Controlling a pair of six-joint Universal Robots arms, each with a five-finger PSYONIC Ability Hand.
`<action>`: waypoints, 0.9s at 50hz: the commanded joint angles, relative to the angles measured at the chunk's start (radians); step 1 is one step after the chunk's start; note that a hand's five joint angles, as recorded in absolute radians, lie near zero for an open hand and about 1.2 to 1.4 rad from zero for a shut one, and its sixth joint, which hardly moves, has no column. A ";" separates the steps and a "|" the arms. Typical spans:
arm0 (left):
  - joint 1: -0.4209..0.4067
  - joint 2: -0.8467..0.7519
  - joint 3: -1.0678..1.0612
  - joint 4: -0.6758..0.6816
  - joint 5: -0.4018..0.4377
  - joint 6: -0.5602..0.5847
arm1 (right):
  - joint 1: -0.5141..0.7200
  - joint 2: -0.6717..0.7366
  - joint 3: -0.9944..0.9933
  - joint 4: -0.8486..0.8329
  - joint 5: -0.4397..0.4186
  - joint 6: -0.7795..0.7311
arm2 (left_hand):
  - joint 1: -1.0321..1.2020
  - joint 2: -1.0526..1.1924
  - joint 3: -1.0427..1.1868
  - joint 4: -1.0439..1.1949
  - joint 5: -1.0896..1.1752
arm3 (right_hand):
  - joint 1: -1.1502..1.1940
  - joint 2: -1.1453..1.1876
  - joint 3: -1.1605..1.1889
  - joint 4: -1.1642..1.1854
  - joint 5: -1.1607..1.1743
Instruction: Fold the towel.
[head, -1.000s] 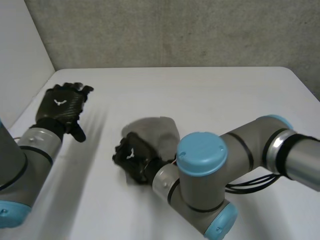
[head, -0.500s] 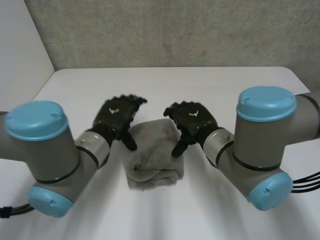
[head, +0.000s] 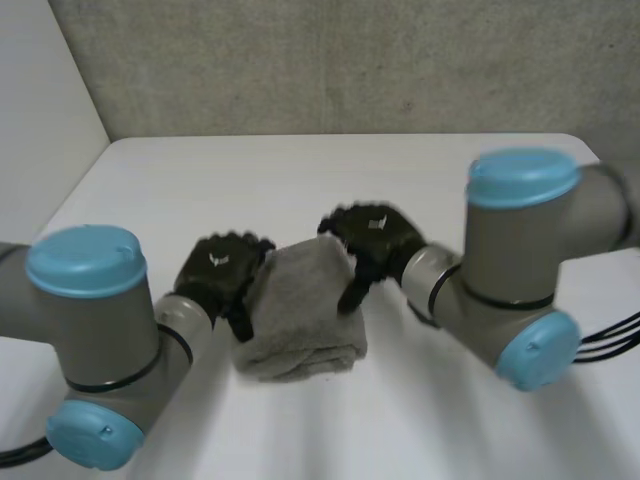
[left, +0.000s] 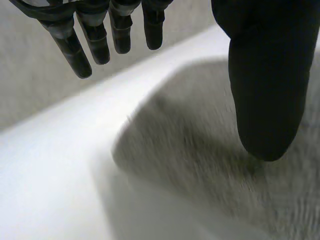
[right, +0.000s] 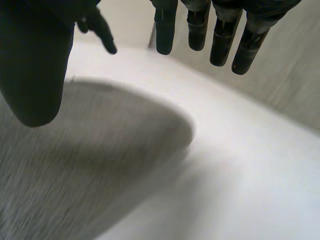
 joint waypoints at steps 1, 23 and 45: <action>-0.004 0.198 0.054 -0.006 -0.004 -0.004 | -0.043 -0.237 0.020 -0.043 0.062 0.029 | 0.003 0.004 0.004 0.004 0.003 | -0.066 -0.059 -0.040 -0.056 -0.058; 0.250 0.481 0.094 -0.227 0.043 -0.110 | -0.199 -0.513 0.169 -0.035 0.335 -0.041 | -0.006 -0.005 -0.005 -0.005 -0.006 | -0.066 -0.059 -0.040 -0.056 -0.058; 0.203 0.467 0.191 -0.224 0.062 -0.110 | -0.202 -0.506 0.168 -0.037 0.290 -0.047 | 0.006 0.006 0.007 0.007 0.006 | -0.066 -0.059 -0.040 -0.056 -0.058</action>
